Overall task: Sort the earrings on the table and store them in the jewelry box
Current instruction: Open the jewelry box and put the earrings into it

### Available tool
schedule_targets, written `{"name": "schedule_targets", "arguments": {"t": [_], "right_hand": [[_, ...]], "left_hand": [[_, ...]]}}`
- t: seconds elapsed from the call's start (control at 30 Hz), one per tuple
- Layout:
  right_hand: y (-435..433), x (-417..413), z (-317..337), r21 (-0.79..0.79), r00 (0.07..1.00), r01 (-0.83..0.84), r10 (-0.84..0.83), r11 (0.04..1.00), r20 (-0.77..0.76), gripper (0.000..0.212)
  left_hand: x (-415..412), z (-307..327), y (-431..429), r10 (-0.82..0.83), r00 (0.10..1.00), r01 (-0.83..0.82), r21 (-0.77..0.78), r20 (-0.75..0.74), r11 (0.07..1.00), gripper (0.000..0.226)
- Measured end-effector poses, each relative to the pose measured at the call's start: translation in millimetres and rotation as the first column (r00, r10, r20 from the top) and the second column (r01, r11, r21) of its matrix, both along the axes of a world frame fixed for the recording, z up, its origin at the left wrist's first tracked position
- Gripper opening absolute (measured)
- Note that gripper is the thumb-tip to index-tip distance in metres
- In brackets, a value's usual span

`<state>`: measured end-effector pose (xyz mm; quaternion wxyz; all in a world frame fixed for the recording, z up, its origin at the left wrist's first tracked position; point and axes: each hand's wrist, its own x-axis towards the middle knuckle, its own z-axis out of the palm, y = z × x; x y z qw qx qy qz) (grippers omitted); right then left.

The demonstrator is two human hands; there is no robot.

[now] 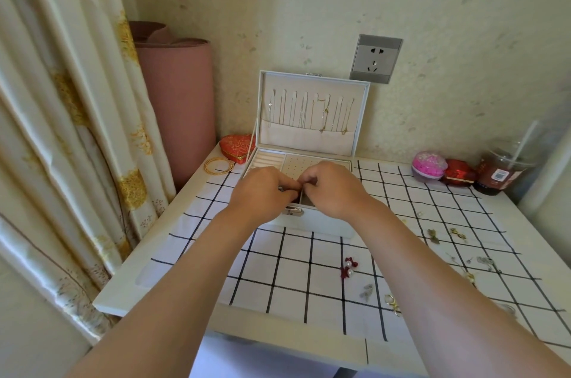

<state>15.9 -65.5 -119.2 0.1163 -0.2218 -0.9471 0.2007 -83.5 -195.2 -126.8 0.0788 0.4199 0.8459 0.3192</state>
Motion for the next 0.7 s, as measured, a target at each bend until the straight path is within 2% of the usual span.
{"name": "schedule_targets", "arguments": {"t": [0.13, 0.27, 0.4, 0.53, 0.6, 0.7], "right_hand": [[-2, 1, 2, -0.01, 1.0, 0.009, -0.009, 1.0, 0.01, 0.028], [-2, 3, 2, 0.003, 1.0, 0.009, -0.009, 1.0, 0.016, 0.028], [-3, 4, 2, 0.008, 1.0, -0.012, 0.012, 1.0, 0.009, 0.031], [-5, 5, 0, 0.098, 0.998, -0.046, 0.042, 0.994, 0.042, 0.033], [-5, 5, -1, 0.14, 0.999, -0.027, 0.021, 0.99, 0.044, 0.033], [-5, 6, 0, 0.16, 1.0, -0.01, 0.005, 0.987, 0.031, 0.035]], "left_hand": [[5, -5, 5, 0.073, 0.997, -0.072, 0.035, -0.027, 0.997, 0.012], [4, -3, 3, 0.117, 0.962, -0.117, 0.018, -0.246, 0.993, 0.012], [0, -5, 2, 0.158, 0.963, -0.147, 0.069, -0.219, 0.987, 0.016], [-2, -10, 2, 0.121, 0.984, -0.105, 0.119, -0.131, 0.987, 0.003], [-4, -9, -1, 0.089, 0.992, -0.073, 0.163, -0.091, 0.984, 0.011], [-8, -8, -9, -0.016, 0.984, 0.033, 0.094, -0.176, 0.995, 0.019]]}}
